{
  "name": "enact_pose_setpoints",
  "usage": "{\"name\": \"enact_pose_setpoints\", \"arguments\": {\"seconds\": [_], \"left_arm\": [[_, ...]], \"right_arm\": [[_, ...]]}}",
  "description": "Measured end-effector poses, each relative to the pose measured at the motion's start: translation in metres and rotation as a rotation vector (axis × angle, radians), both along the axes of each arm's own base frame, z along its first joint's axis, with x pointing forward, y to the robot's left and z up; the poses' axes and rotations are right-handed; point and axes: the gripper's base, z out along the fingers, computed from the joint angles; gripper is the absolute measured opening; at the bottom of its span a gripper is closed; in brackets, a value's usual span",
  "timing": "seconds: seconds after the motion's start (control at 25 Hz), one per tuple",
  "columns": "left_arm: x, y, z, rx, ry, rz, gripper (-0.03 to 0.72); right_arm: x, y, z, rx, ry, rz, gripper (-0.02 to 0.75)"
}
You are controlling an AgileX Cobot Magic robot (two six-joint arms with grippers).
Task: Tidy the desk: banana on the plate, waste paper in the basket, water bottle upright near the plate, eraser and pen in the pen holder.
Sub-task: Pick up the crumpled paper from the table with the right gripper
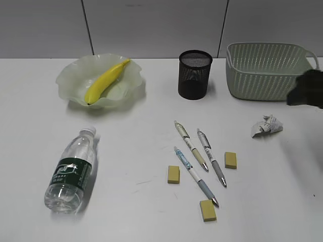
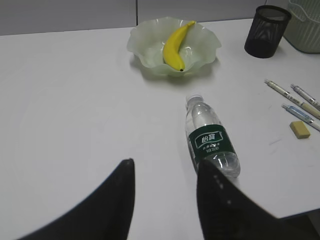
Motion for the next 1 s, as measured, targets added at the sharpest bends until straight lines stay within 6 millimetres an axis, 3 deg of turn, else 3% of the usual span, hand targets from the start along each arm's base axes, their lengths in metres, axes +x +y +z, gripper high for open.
{"name": "enact_pose_setpoints", "arguments": {"seconds": [0.08,0.24,0.48,0.56,0.64,0.72,0.76,0.84,1.0], "left_arm": [[0.000,0.000,0.000,-0.001,0.000,-0.001,0.309],[0.000,0.000,0.000,-0.001,0.001,-0.001,0.309],[0.000,0.000,0.000,-0.001,0.001,-0.001,0.309],[0.000,0.000,0.000,-0.001,0.001,-0.001,0.309],[0.000,0.000,0.000,-0.001,0.001,-0.001,0.309],[0.000,0.000,0.000,-0.001,0.001,-0.001,0.309],[0.000,0.000,0.000,-0.001,0.001,-0.001,0.309],[0.000,0.000,0.000,-0.001,0.001,-0.001,0.309],[0.000,0.000,0.000,-0.001,0.001,-0.001,0.309]], "right_arm": [[0.036,0.003,-0.022,0.039,0.095,-0.051,0.568],[0.084,0.007,-0.060,0.102,0.253,-0.137,0.592],[0.110,0.010,-0.112,0.126,0.453,-0.215,0.591],[0.111,0.008,-0.122,0.118,0.479,-0.253,0.552],[0.111,0.006,-0.125,0.103,0.487,-0.265,0.396],[0.111,0.005,-0.122,0.074,0.477,-0.252,0.152],[0.110,0.004,-0.116,0.050,0.465,-0.235,0.099],[0.107,0.003,-0.096,-0.012,0.423,-0.178,0.066],[0.088,-0.002,-0.025,-0.087,0.196,-0.099,0.063]]}}
